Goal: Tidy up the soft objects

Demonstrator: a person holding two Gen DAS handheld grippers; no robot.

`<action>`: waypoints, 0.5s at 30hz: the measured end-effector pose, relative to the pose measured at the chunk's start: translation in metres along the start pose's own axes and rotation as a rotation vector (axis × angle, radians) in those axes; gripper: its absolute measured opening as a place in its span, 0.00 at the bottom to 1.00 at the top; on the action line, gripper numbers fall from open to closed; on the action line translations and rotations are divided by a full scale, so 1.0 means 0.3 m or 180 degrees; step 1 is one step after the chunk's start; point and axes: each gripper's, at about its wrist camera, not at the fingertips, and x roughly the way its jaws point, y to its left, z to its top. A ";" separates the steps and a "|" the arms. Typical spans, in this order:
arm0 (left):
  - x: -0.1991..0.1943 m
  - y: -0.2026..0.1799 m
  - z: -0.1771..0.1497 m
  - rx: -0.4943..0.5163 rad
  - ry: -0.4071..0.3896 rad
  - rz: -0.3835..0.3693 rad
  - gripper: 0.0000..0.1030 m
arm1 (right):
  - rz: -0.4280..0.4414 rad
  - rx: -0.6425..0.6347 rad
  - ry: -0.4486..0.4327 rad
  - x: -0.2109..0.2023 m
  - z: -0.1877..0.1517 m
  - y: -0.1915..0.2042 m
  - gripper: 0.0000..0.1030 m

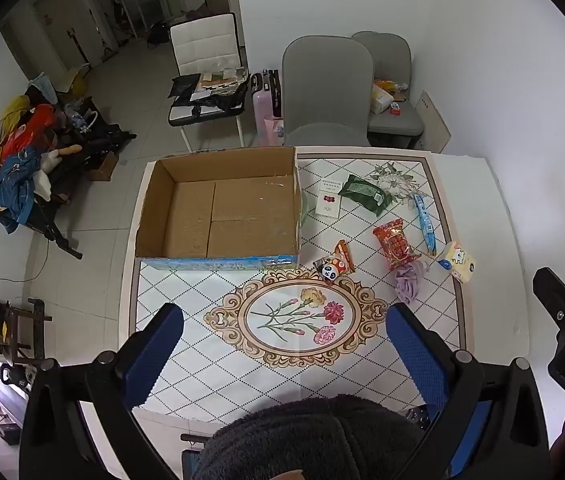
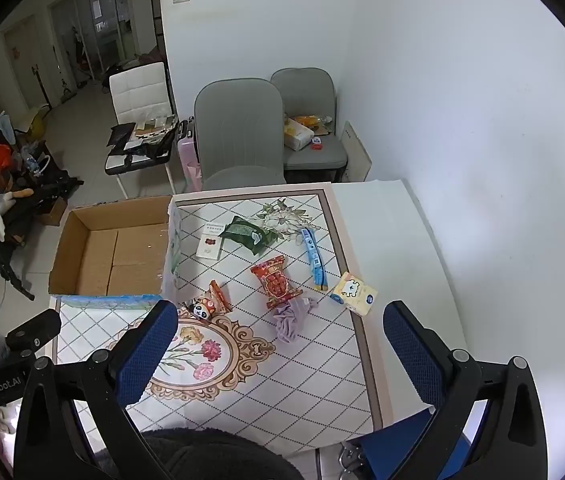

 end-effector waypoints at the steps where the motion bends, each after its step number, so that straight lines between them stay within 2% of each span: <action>1: -0.001 0.001 0.000 -0.0002 -0.0003 0.0001 1.00 | -0.0008 -0.0001 -0.0010 -0.002 0.001 0.002 1.00; 8: -0.031 0.014 -0.004 -0.0020 -0.0064 0.0015 1.00 | 0.0035 0.0027 -0.0040 -0.012 -0.007 -0.008 1.00; 15: -0.082 0.015 -0.007 -0.0055 -0.0242 0.0052 1.00 | 0.0004 -0.0012 -0.0125 -0.048 -0.005 -0.004 1.00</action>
